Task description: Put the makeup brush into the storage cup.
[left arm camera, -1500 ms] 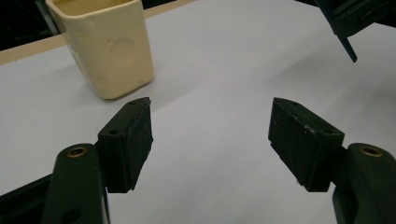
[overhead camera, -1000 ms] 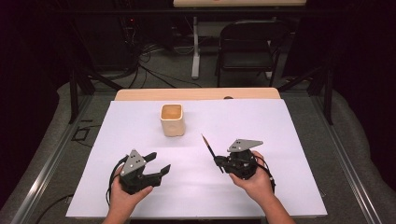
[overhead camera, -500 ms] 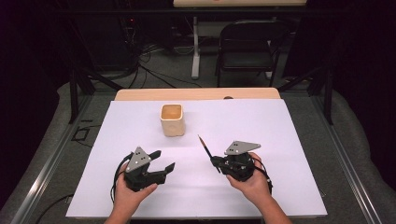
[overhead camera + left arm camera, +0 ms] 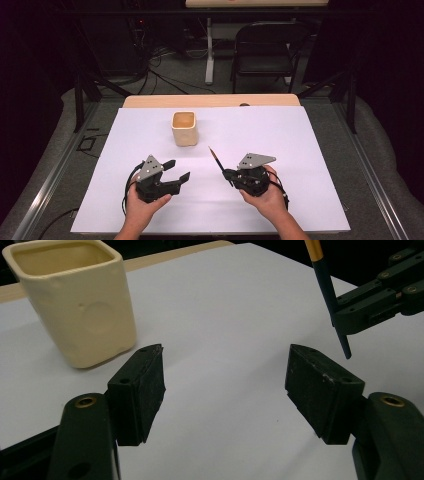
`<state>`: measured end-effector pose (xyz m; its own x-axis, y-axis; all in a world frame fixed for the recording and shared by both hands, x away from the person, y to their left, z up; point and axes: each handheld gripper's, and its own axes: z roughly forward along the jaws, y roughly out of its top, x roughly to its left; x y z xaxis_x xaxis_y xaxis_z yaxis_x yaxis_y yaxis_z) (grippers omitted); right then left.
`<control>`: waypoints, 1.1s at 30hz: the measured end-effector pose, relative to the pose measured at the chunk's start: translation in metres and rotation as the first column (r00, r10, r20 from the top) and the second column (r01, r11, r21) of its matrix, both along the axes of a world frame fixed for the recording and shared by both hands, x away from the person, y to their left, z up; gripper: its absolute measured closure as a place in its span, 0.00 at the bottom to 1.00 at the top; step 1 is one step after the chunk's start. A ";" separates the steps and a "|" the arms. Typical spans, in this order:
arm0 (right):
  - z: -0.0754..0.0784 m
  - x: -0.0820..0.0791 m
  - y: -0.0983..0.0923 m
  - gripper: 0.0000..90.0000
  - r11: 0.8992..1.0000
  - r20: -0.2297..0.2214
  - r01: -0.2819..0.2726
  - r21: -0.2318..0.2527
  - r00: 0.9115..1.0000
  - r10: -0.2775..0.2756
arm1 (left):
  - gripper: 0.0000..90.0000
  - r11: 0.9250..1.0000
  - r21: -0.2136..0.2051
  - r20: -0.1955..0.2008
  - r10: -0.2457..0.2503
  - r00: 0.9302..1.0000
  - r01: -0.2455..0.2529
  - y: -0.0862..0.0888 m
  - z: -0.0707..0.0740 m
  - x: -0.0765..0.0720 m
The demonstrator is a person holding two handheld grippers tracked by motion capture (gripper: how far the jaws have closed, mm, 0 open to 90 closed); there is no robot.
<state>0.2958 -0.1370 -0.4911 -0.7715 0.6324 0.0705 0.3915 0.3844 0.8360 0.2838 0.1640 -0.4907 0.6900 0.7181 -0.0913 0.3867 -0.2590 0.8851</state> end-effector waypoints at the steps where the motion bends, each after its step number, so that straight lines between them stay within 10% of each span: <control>1: 0.000 0.000 0.001 0.93 1.000 0.002 -0.001 0.002 1.000 0.001 | 0.35 1.000 -0.002 0.002 -0.003 1.000 0.003 0.000 0.000 0.000; 33: 0.006 -0.003 0.016 0.93 0.998 0.055 -0.017 0.057 0.998 0.014 | 0.35 0.994 -0.104 -0.026 -0.036 0.999 0.033 -0.010 0.006 0.004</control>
<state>0.2929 -0.1206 -0.4853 -0.7847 0.6167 0.0636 0.3389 0.3409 0.8769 0.2874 0.1539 -0.4847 0.7101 0.6797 -0.1839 0.4042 -0.1796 0.8969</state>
